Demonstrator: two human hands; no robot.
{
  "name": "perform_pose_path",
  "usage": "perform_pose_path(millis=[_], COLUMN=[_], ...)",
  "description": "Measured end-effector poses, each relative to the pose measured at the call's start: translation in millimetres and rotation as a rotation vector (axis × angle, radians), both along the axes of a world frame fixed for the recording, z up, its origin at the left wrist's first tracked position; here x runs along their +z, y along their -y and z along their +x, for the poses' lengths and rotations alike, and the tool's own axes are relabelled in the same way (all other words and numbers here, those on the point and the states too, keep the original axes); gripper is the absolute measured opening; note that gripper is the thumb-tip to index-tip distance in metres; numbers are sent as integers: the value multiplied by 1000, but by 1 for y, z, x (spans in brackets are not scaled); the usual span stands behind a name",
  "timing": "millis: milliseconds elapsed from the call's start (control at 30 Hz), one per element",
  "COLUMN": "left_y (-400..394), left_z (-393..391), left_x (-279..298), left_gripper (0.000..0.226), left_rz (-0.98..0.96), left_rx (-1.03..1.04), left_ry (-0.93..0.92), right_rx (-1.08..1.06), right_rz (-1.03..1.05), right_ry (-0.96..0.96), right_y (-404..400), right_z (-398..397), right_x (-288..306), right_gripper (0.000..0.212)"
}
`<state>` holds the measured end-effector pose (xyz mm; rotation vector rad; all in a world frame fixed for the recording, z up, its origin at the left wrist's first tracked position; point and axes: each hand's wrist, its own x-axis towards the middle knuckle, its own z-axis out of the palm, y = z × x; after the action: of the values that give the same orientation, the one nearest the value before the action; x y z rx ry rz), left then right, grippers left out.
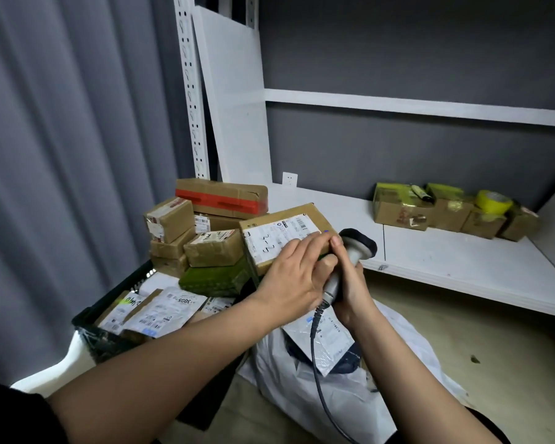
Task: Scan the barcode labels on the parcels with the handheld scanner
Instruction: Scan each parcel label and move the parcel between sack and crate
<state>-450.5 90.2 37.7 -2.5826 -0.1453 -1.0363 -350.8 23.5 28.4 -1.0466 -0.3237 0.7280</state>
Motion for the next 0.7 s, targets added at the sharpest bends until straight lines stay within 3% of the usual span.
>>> perform_pose_path(millis=[133, 200, 267, 333, 400, 467, 500, 700], left_y=[-11, -40, -62, -73, -76, -78, -78, -93], left_z=[-21, -33, -47, -62, -74, -82, -84, -85], left_x=[27, 33, 41, 37, 22, 6, -1, -46], left_gripper=[54, 73, 91, 73, 40, 46, 49, 39], left_rz=[-292, -653, -1194, -1692, -1965, -2079, -2119, -2257], left_rx=[168, 312, 273, 97, -29, -70, -83, 125], left_ry=[11, -93, -203, -325, -385, -357, -304, 287], right_rx=[34, 121, 221, 305, 357, 366, 350, 147], right_rz=[-95, -104, -69, -42, -42, -72, -89, -237], right_ry=[181, 235, 247, 264, 305, 323, 315, 419], right_y=[9, 12, 12, 8, 2, -5, -8, -14], right_z=[13, 19, 23, 23, 21, 18, 16, 9], right_x=[-1, 0, 3, 4, 4, 3, 2, -14], right_gripper=[98, 87, 61, 47, 63, 78, 75, 20])
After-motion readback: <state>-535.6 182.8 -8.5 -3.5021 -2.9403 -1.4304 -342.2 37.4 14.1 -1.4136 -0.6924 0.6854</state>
